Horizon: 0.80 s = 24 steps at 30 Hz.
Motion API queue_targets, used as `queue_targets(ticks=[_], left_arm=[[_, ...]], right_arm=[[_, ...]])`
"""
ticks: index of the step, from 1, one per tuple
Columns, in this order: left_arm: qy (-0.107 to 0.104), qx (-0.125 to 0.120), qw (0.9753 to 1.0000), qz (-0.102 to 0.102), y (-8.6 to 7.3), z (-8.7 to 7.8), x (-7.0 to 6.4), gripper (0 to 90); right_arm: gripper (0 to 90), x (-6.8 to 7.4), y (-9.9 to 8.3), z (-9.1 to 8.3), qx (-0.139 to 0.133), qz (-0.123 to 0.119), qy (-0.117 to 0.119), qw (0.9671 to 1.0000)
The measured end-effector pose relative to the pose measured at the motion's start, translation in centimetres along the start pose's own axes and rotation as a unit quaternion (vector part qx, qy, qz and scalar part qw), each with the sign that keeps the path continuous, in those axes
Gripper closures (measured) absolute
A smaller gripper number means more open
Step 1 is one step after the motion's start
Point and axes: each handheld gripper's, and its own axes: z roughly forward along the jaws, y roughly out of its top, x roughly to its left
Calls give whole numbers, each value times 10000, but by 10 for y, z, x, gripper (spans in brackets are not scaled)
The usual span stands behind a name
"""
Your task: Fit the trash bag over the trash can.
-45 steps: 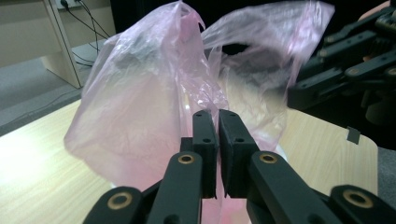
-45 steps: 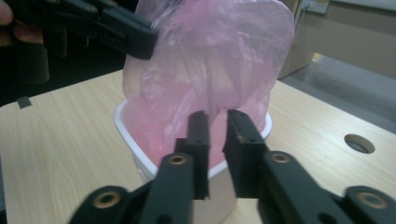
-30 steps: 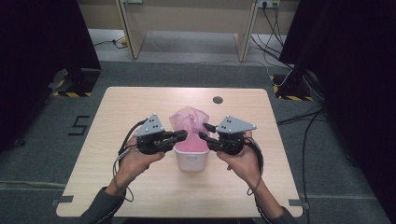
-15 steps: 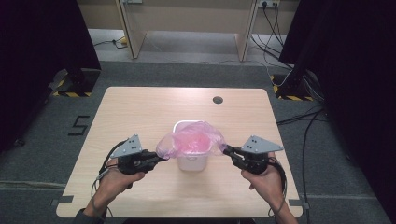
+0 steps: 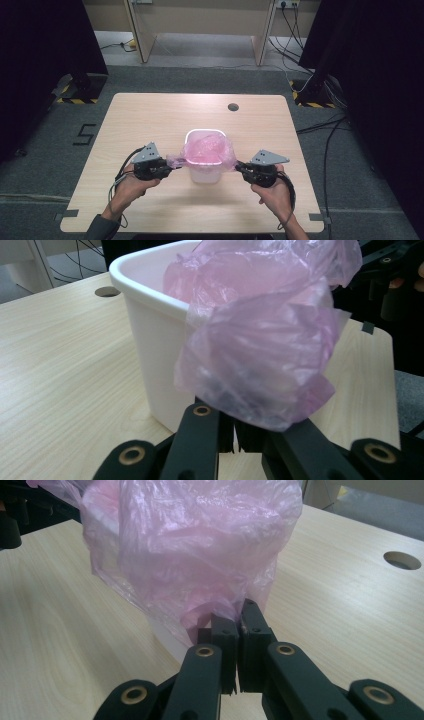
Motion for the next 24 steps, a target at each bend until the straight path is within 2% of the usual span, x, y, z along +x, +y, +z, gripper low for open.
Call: queue_targets(ticks=[6, 9, 10, 11, 12, 13, 14, 15, 16, 18, 21, 22, 24], left_arm=[[73, -9, 9999, 95, 0, 7, 2, 867], [101, -37, 9999, 70, 0, 5, 1, 787], [80, -19, 9999, 92, 0, 0, 0, 748], [80, -19, 9999, 92, 0, 0, 0, 702], [120, 40, 9998, 137, 0, -8, -3, 641], [120, 40, 9998, 137, 0, -8, -3, 580], [229, 71, 9996, 166, -1, -17, -7, 508], [229, 71, 9996, 166, -1, -17, -7, 426], [290, 85, 9992, 244, -2, -25, -14, 376], [324, 17, 9994, 155, -1, -33, -19, 283], [374, -101, 9991, 150, 3, -39, -23, 245], [404, -184, 9987, 243, 9, -43, -26, 245], [409, -235, 9984, 308, 16, -45, -30, 245]], right_arm=[[880, -1, -5, 15, 121, 14, 6, 9999], [863, -4, -6, 16, 116, 56, 25, 9999], [764, -5, -6, 14, 181, 99, 70, 9998], [764, -5, -6, 14, 181, 99, 70, 9998], [648, -4, -4, 8, 120, 110, 82, 9998], [648, -4, -4, 8, 120, 110, 82, 9998], [516, -3, -2, 1, 227, -44, 70, 9997], [516, -3, -2, 1, 227, -44, 70, 9997], [462, -1, -1, -9, 129, -15, 76, 9999], [428, 2, 0, -18, 67, 6, 87, 9999], [410, 6, 5, -27, -35, -56, 91, 9999], [393, 10, 12, -34, -191, -96, 71, 9997], [380, 13, 20, -39, -283, -143, 77, 9995]])
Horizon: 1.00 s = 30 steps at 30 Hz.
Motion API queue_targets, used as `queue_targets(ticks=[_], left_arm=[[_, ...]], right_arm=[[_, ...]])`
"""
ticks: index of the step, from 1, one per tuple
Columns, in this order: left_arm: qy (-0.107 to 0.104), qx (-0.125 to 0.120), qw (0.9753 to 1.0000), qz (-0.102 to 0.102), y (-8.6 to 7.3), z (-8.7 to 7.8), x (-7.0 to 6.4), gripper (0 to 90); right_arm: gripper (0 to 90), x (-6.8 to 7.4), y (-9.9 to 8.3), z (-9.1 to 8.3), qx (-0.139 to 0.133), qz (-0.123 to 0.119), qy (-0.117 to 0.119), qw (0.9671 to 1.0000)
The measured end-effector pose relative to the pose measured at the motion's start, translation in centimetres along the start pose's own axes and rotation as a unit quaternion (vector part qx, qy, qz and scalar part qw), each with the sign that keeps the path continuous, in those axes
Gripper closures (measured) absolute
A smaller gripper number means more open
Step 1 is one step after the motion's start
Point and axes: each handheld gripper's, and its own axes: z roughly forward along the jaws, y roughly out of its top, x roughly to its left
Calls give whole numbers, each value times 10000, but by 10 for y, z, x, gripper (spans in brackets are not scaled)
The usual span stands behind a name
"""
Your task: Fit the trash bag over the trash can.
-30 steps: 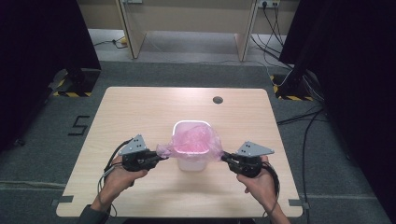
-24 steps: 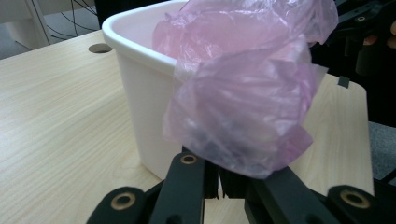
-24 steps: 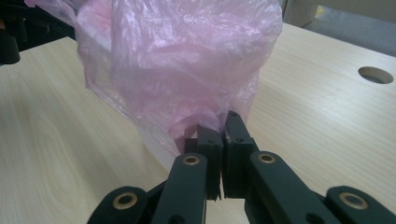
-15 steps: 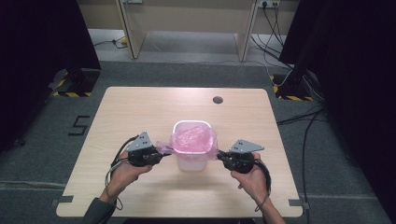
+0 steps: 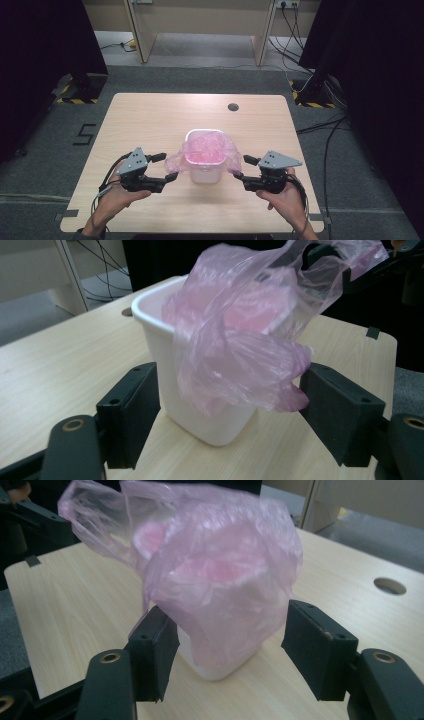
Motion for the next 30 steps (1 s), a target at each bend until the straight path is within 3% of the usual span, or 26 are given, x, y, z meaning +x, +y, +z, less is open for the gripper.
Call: queue_targets(ticks=[6, 10, 15, 19, 25, 27, 28, 29, 30], left_arm=[[-6, -209, 9997, 92, 19, -7, -9, 239], [10, -228, 9997, 83, 22, -9, -10, 240], [64, -168, 9998, -4, 18, -10, -8, 246], [81, -227, 9997, 2, 25, -7, -10, 251], [15, -418, 9991, 82, 46, 0, -10, 242], [-6, -360, 9993, 68, 52, 1, -10, 244], [-31, -216, 9998, -1, 53, 3, -8, 265], [-31, -216, 9998, -1, 53, 3, -8, 313], [87, -4, 10000, 4, 50, 6, -5, 378]], right_arm=[[343, 10, 19, -13, -77, -185, 81, 9998], [329, 15, 16, -17, 40, -161, 136, 9998], [329, 18, 9, -20, -45, -62, 113, 9999], [328, 17, 20, -21, -150, -106, 31, 9998], [338, 17, 47, -2, -193, -348, -47, 9992], [409, 17, 54, 14, -33, -583, -95, 9982], [445, 16, 54, 18, 60, -696, -177, 9974], [498, 14, 54, 23, 128, -761, -211, 9968], [553, 11, 53, 26, 161, -759, -177, 9968]])
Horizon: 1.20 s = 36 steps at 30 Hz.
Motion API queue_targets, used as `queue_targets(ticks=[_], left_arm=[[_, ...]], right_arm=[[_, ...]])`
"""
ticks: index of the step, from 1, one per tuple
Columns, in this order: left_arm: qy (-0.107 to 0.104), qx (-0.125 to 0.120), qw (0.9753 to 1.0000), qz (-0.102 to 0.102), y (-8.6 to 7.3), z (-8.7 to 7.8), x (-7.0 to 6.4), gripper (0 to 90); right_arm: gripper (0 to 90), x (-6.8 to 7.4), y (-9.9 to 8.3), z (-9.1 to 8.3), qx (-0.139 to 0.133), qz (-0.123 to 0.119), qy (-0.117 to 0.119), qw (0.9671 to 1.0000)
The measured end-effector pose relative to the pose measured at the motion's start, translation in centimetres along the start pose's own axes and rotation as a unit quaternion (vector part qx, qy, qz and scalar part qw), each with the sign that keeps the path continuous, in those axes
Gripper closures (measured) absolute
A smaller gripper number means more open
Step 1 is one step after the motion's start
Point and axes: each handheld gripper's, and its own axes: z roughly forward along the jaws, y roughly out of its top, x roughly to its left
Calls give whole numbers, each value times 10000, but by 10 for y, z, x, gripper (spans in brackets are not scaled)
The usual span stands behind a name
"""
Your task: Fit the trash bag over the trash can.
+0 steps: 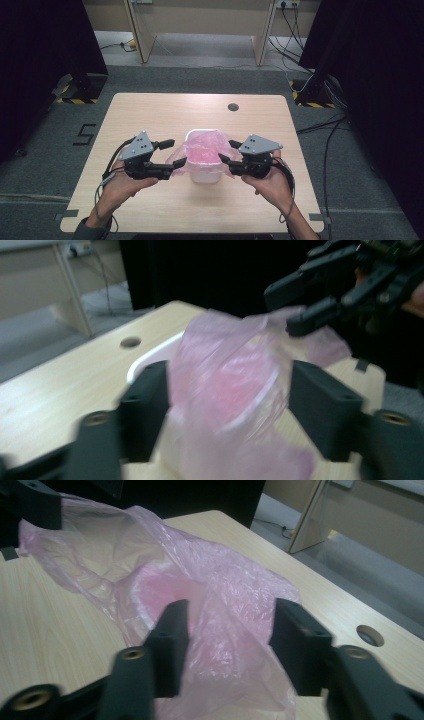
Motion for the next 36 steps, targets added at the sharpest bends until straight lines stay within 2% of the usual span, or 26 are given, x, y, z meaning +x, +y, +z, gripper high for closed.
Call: queue_targets(ticks=[2, 3, 4, 5, 6, 7, 8, 11, 15, 18, 19, 20, 22, 23, 25, 26, 27, 28, 29, 30, 31, 32, 33, 34, 36], left_arm=[[114, 126, 9997, 164, -5, 4, 6, 567], [114, 126, 9997, 164, -5, 4, 6, 613], [147, 123, 9998, 75, -6, 6, 9, 657], [125, 113, 9999, 34, -8, 8, 13, 657], [226, 156, 9996, 40, -10, 13, 20, 723], [226, 156, 9996, 40, -10, 13, 20, 758], [252, 189, 9995, 32, -11, 17, 23, 758], [271, 213, 9994, -17, -14, 30, 34, 850], [175, 167, 9997, -74, -17, 36, 36, 839], [-23, 70, 9996, -259, -16, 33, 33, 703], [-23, 70, 9996, -259, -16, 33, 33, 674], [-163, 108, 9995, -246, -14, 31, 29, 659], [-176, 201, 9995, -183, -13, 31, 26, 633], [-163, 245, 9994, -156, -13, 32, 26, 639], [-150, 301, 9994, -114, -13, 33, 26, 746], [-61, 379, 9992, -87, -14, 35, 28, 805], [-61, 379, 9992, -87, -14, 35, 28, 833], [97, 323, 9991, -248, -15, 37, 32, 856], [97, 323, 9991, -248, -15, 37, 32, 867], [266, 292, 9986, -346, -16, 40, 38, 878], [332, 289, 9983, -389, -17, 43, 41, 882], [367, 258, 9979, -476, -19, 45, 45, 885], [367, 258, 9979, -476, -19, 45, 45, 886], [370, 236, 9970, -639, -23, 51, 52, 886], [359, 264, 9964, -717, -26, 56, 57, 887]], right_arm=[[615, -5, -2, 4, 36, -12, -29, 10000], [615, -5, -2, 4, 36, -12, -29, 10000], [669, -11, -3, 7, 55, -24, -88, 9999], [669, -11, -3, 7, 55, -24, -88, 9999], [710, -16, -4, 10, 88, -9, -113, 9999], [710, -16, -4, 10, 88, -9, -113, 9999], [734, -18, -4, 12, 83, -8, -130, 9999], [797, -32, -4, 22, 91, 26, -201, 9998], [821, -41, -3, 35, 93, 169, -182, 9996], [823, -43, -3, 37, 86, 166, -189, 9996], [823, -43, -3, 37, 86, 166, -189, 9996], [824, -43, -2, 37, 86, 159, -198, 9996], [824, -44, -2, 35, 60, 161, -210, 9996], [824, -44, -1, 34, 37, 163, -217, 9996], [824, -44, 0, 33, 1, 166, -226, 9996], [824, -44, 1, 32, -4, 148, -226, 9996], [824, -44, 1, 32, -4, 148, -226, 9996], [824, -45, 2, 32, -11, 147, -243, 9996], [824, -47, 2, 34, -17, 150, -251, 9996], [824, -48, 2, 36, 10, 178, -247, 9995], [824, -49, 2, 40, 53, 163, -244, 9996], [826, -50, 1, 44, 143, 129, -252, 9995], [826, -52, 0, 50, 214, 104, -281, 9993], [827, -53, -2, 54, 257, 135, -297, 9991], [827, -58, -4, 62, 281, 270, -295, 9988]])
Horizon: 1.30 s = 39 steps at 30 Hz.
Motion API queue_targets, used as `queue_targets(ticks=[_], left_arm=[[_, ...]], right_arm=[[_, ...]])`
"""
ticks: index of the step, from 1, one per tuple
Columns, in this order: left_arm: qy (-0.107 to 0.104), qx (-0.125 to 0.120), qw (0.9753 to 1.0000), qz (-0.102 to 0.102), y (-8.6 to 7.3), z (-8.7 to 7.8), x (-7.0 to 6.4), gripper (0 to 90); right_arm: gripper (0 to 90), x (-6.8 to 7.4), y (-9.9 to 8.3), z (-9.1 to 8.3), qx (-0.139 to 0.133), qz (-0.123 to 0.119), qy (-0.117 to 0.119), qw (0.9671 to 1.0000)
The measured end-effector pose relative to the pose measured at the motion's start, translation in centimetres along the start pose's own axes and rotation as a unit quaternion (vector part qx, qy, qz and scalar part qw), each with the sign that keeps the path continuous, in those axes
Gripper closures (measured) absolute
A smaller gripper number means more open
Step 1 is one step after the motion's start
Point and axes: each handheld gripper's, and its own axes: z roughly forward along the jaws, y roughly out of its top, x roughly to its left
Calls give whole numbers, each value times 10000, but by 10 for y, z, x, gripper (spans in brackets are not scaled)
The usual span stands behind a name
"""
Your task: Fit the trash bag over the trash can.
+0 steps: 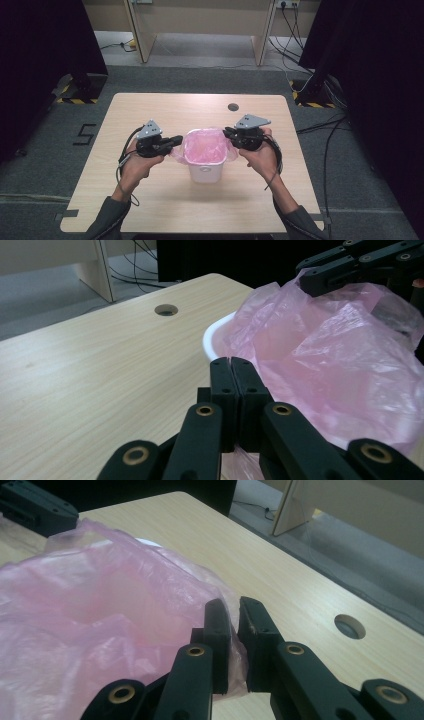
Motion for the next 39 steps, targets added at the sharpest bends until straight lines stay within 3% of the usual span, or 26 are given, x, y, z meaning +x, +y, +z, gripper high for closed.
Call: queue_targets(ticks=[6, 16, 21, 25, 27, 30, 31, 32, 35, 36, 39], left_arm=[[4, 31, 9998, -197, -3, 13, 9, 884], [20, 139, 9993, -348, -7, 29, 16, 889], [86, 312, 9992, -253, -14, 33, 16, 889], [54, 338, 9987, -366, -22, 34, 19, 885], [-20, 262, 9988, -404, -25, 31, 19, 872], [55, 187, 9994, -269, -23, 22, 18, 777], [55, 187, 9994, -269, -23, 22, 18, 751], [42, 113, 9997, -205, -20, 15, 19, 748], [26, 15, 9997, -223, -18, 9, 19, 677], [26, -24, 9997, -238, -14, 5, 19, 662], [11, -114, 9997, -206, -9, -1, 16, 654]], right_arm=[[822, -12, -2, 12, 68, 328, 69, 9994], [827, -26, -13, 35, 356, 542, 167, 9978], [835, -22, -18, 41, 530, 433, 200, 9975], [827, -21, -24, 44, 696, 388, 198, 9966], [800, -23, -28, 45, 699, 429, 255, 9963], [568, -24, -32, 38, 626, 595, 100, 9962], [568, -24, -32, 38, 626, 595, 100, 9962], [463, -27, -32, 30, 600, 724, 152, 9955], [409, -31, -31, 19, 405, 834, 183, 9955], [374, -35, -28, 8, 222, 856, 217, 9959], [355, -36, -18, -4, 8, 789, 265, 9965]])
